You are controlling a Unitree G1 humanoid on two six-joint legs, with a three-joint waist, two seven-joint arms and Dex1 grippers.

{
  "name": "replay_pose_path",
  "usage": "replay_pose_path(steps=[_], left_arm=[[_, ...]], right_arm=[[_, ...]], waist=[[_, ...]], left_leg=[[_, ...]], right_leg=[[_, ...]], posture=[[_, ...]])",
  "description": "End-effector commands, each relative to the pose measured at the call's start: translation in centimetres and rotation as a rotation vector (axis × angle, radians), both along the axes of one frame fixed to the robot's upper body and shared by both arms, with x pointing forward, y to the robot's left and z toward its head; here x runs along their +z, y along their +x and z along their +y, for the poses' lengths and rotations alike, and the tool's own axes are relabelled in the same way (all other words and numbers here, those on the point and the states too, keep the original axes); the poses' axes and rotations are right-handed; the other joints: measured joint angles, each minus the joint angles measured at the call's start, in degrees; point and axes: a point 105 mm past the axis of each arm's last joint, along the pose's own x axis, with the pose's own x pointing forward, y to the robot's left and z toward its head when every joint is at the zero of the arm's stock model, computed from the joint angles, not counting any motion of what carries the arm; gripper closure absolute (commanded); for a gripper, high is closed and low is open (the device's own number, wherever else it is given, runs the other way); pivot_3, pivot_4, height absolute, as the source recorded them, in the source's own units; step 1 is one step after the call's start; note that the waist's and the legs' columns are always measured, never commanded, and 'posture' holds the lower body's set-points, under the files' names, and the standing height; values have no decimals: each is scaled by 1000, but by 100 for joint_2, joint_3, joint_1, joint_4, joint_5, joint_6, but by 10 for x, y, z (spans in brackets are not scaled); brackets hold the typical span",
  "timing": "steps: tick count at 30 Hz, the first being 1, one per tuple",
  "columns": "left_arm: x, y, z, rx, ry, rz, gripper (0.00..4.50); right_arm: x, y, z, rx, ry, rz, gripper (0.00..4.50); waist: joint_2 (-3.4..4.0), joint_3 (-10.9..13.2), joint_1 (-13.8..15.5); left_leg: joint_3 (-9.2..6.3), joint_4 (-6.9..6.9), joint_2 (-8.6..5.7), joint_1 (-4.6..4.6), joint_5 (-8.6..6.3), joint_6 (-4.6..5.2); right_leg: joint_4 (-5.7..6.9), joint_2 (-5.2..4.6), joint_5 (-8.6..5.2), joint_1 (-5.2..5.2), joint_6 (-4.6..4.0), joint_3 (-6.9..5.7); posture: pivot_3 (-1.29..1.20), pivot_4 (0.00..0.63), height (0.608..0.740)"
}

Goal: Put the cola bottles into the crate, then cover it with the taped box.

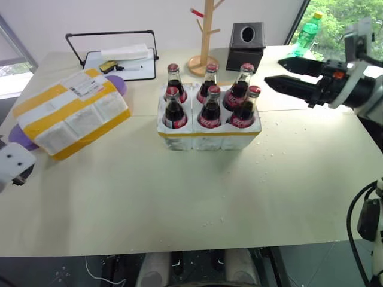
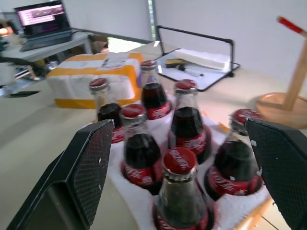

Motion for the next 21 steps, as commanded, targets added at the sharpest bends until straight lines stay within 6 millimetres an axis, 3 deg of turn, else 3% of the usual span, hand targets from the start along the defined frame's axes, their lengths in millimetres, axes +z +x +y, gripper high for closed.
replay_pose_path(steps=[1,9,16,21], left_arm=[[4,12,10,-1,72,-41,0],[-25,50,24,10,75,-25,0],[-34,69,25,13,49,-29,0],[-33,74,22,-1,37,-42,2370]], right_arm=[[20,-31,1,88,-33,-92,65],[33,-68,-2,105,-109,-129,65],[38,-81,-4,71,-117,-141,65],[35,-82,-9,33,-118,-132,0]], waist=[[0,0,3],[-22,-13,-15],[-31,-18,-5],[-34,-24,16]], left_leg=[[3,0,-1,0,0,2],[10,0,-4,5,-4,3],[15,0,-5,6,-6,-1],[16,0,-13,11,-10,-8]], right_leg=[[1,-2,0,0,0,0],[7,-15,2,-3,2,0],[17,-24,2,-9,1,-2],[23,-37,2,-9,1,-3]], posture=[[0,150,740],[0,150,740],[0,150,740],[0,150,740]])
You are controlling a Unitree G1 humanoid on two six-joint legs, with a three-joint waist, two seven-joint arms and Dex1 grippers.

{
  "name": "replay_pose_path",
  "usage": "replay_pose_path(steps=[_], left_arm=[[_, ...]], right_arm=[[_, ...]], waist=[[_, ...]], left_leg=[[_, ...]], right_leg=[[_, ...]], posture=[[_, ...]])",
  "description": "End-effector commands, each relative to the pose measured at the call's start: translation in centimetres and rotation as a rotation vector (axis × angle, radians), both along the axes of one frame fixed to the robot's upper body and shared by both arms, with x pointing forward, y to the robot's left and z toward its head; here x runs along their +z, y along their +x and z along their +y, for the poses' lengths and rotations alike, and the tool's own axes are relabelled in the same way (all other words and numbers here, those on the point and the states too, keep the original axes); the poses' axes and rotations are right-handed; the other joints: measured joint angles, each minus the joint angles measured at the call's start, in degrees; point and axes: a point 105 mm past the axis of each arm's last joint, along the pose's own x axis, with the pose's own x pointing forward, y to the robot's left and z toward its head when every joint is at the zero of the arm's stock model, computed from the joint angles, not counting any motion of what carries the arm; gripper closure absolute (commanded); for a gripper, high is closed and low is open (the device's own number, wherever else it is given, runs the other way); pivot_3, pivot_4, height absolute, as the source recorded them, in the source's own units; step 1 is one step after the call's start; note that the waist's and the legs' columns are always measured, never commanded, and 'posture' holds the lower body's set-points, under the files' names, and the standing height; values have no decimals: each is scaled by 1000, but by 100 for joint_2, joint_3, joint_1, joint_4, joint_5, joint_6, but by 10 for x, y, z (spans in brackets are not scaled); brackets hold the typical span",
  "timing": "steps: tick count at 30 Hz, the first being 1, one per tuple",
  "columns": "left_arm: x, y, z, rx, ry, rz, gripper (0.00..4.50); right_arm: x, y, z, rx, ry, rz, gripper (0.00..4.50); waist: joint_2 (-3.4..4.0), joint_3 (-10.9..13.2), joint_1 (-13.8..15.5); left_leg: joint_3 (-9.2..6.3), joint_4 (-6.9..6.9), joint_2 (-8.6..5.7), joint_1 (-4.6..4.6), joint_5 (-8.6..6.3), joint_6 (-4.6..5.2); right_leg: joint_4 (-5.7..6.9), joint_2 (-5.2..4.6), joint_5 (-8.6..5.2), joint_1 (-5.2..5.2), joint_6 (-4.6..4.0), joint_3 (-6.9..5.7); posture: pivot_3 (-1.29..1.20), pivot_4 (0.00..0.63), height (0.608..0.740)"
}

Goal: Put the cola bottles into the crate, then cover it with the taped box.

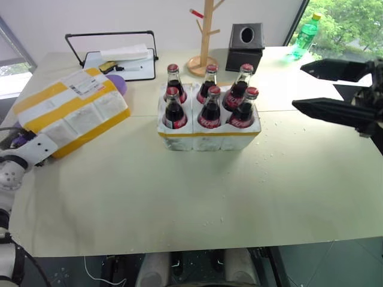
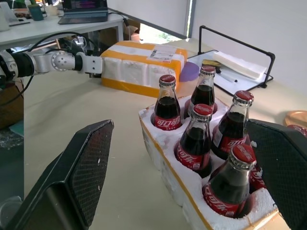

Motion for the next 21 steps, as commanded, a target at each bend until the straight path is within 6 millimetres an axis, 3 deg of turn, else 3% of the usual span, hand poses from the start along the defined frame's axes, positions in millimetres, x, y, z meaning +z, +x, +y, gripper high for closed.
replay_pose_path(steps=[1,3,10,13,17,21], left_arm=[[1,1,-1,-13,8,2,2927],[10,2,2,-2,17,-22,3807],[78,13,-8,-60,26,-191,3807],[135,23,-30,-141,30,-315,3807],[183,32,-63,-255,23,-398,3807],[226,40,-116,-431,-7,-467,3807]], right_arm=[[10,-8,-3,-20,-3,-53,0],[8,-5,-5,-39,-1,-49,0],[-7,6,-26,-125,-12,19,0],[-15,11,-34,-166,-32,17,0],[-22,12,-38,-175,-34,23,0],[-26,15,-41,-197,-30,24,0]], waist=[[0,-1,2],[-1,-2,10],[-11,-2,100],[-42,6,139],[-59,5,115],[-59,5,97]], left_leg=[[0,0,-1,0,0,0],[0,0,-5,1,-1,1],[15,14,-12,-2,-6,10],[13,26,-12,-8,-9,15],[13,35,-18,-9,-13,23],[30,33,-16,-6,-5,44]], right_leg=[[0,-2,0,0,0,0],[4,-24,0,-2,0,-5],[30,-35,0,-12,0,-25],[34,-36,-1,-11,0,-31],[37,-39,0,-5,0,-33],[50,-31,-1,-4,3,-35]], posture=[[0,150,740],[0,150,740],[0,150,740],[0,150,740],[0,150,740],[0,150,740]])
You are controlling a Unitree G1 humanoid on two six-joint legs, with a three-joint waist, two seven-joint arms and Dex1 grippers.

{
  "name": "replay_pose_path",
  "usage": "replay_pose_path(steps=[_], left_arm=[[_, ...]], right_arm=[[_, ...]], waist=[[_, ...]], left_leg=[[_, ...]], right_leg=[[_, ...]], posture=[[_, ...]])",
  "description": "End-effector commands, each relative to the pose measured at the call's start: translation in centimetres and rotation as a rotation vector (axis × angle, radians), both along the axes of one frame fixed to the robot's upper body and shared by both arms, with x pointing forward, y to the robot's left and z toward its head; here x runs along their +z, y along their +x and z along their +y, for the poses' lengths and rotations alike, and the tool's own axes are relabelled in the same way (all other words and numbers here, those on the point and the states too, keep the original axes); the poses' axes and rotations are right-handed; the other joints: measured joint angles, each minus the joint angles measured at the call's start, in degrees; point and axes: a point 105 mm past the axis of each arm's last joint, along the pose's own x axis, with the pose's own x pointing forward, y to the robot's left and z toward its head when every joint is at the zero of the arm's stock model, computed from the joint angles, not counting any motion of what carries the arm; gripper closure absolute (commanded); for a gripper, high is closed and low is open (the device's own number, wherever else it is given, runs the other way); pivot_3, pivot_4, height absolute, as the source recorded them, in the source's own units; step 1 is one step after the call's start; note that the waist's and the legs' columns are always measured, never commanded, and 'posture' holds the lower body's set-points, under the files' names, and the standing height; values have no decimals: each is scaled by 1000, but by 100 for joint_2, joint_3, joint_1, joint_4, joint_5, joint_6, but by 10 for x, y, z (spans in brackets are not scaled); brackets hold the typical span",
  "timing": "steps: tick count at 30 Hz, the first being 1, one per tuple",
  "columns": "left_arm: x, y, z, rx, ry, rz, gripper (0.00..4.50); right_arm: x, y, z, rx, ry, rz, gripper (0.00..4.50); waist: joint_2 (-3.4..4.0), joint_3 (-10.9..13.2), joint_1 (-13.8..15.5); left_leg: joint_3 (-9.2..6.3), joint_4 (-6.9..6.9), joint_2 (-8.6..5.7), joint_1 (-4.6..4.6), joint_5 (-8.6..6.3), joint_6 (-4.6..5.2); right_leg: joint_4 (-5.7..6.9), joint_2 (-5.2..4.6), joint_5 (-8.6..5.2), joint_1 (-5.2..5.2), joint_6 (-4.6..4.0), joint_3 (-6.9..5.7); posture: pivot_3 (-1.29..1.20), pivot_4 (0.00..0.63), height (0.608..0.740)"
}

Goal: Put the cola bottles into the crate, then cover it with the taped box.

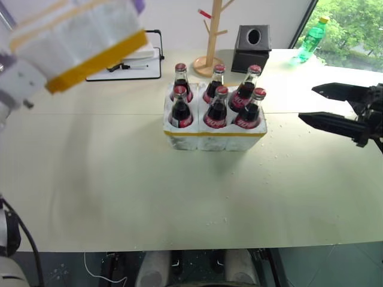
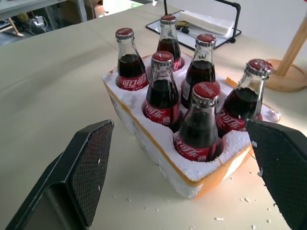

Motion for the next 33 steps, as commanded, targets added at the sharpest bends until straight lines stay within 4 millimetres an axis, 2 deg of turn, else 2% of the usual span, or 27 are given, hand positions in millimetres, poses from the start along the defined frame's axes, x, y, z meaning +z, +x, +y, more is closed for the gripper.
replay_pose_path(steps=[1,7,11,16,24,26,29,33], left_arm=[[39,-2,-46,-165,4,-63,3807],[47,-4,-139,-451,88,-20,3807],[34,-8,-178,-553,135,48,3807],[10,-5,-199,-576,191,116,3807],[-12,-6,-208,-509,427,123,3807],[-15,-6,-212,-514,431,118,3807],[-22,-7,-216,-524,444,119,2692],[-35,-9,-211,-515,443,160,681]], right_arm=[[8,-2,-4,-15,8,-62,0],[3,1,-6,-39,11,-67,0],[2,2,-7,-55,19,-72,0],[1,2,-8,-69,34,-81,0],[2,2,-10,-96,65,-96,0],[1,2,-10,-98,68,-97,0],[0,3,-10,-100,68,-96,0],[-1,4,-11,-102,62,-91,0]], waist=[[0,0,-1],[-2,1,4],[-4,2,1],[-4,2,1],[-5,3,14],[-5,3,16],[-5,3,11],[-5,3,4]], left_leg=[[4,0,1,1,1,1],[13,5,1,8,3,5],[14,7,3,8,4,6],[15,8,5,12,5,5],[13,8,5,12,5,5],[11,10,5,12,5,5],[9,10,4,11,4,6],[8,10,5,13,4,6]], right_leg=[[0,2,0,2,1,0],[0,4,-2,13,4,4],[1,7,-3,12,7,5],[0,11,-4,15,9,8],[0,11,-5,16,9,9],[-1,11,-5,17,8,9],[-1,11,-4,18,8,9],[-1,11,-5,17,8,9]], posture=[[0,150,740],[0,150,740],[0,150,740],[0,150,740],[0,150,740],[0,150,740],[0,150,740],[0,150,740]])
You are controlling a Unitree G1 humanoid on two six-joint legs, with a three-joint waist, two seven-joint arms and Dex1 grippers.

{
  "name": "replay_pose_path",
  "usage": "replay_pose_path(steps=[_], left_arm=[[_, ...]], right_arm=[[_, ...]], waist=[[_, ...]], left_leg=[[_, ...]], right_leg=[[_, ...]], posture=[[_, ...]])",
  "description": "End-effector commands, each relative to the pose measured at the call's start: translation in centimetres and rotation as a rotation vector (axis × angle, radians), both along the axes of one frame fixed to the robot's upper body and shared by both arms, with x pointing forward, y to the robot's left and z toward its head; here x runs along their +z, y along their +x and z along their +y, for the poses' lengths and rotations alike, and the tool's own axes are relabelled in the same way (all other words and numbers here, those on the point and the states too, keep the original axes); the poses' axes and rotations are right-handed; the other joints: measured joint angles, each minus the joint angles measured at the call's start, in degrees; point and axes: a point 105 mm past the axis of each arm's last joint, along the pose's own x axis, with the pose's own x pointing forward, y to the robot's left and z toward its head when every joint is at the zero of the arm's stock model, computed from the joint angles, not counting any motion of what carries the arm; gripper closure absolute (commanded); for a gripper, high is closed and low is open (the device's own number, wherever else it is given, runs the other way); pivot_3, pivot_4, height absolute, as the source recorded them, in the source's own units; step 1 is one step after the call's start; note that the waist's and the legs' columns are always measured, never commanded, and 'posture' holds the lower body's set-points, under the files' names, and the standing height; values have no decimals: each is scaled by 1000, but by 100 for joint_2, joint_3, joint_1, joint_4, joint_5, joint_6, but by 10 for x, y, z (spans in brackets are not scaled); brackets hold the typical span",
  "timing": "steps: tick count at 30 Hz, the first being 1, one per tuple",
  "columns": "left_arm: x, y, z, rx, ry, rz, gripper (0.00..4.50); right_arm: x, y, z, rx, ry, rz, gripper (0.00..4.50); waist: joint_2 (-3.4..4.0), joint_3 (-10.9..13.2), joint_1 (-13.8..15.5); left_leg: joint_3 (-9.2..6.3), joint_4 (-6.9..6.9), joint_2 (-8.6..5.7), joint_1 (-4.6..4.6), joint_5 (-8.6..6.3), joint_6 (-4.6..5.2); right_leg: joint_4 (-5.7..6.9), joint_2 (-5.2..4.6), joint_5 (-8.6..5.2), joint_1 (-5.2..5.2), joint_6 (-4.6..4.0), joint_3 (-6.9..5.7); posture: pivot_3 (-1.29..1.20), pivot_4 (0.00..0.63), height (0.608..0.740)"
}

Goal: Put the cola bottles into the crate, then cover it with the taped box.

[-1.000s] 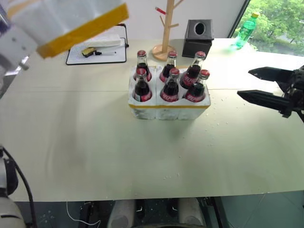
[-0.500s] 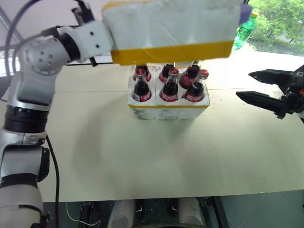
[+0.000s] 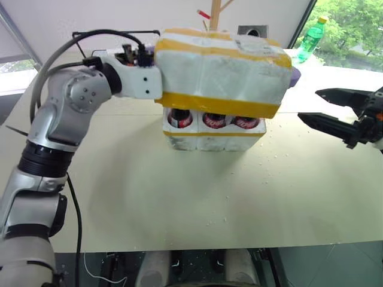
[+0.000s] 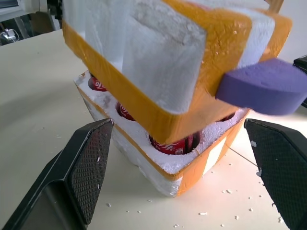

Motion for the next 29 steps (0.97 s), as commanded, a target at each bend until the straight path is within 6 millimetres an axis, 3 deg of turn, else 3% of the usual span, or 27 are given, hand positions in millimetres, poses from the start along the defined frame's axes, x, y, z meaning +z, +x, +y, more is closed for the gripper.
replay_pose_path(steps=[1,5,9,12,16,23,29], left_arm=[[2,-8,3,5,-21,1,202],[-2,-16,14,17,-103,71,202],[2,-24,42,35,-459,293,202],[-4,-38,58,-39,-644,525,202],[-10,-79,81,-214,-907,1002,202],[-9,-97,119,-183,-1034,1217,202],[-17,-102,142,-81,-983,1246,202]], right_arm=[[11,-4,-2,-4,-10,-58,0],[8,-3,-4,-8,-13,-51,0],[1,-2,-7,-9,-23,-21,0],[-7,-2,-10,-5,-38,7,0],[-14,0,-15,-4,-49,36,0],[-20,-2,-16,36,-76,81,0],[-25,-5,-12,89,-97,98,0]], waist=[[0,0,0],[0,0,7],[0,0,0],[0,0,-9],[1,0,-29],[4,0,-2],[5,1,-21]], left_leg=[[0,0,0,0,0,0],[-1,2,0,-1,0,1],[-4,3,1,-1,0,0],[-6,3,2,2,1,0],[-6,3,3,6,1,-1],[-14,5,11,21,3,-10],[-14,0,14,23,1,-13]], right_leg=[[0,0,0,0,0,0],[0,0,0,1,0,0],[0,0,0,1,0,0],[1,2,-2,4,3,1],[2,5,-5,9,7,2],[-9,20,-9,28,7,3],[-12,22,-9,22,4,5]], posture=[[0,150,740],[0,150,740],[0,150,740],[0,150,740],[0,150,740],[0,150,740],[0,150,740]])
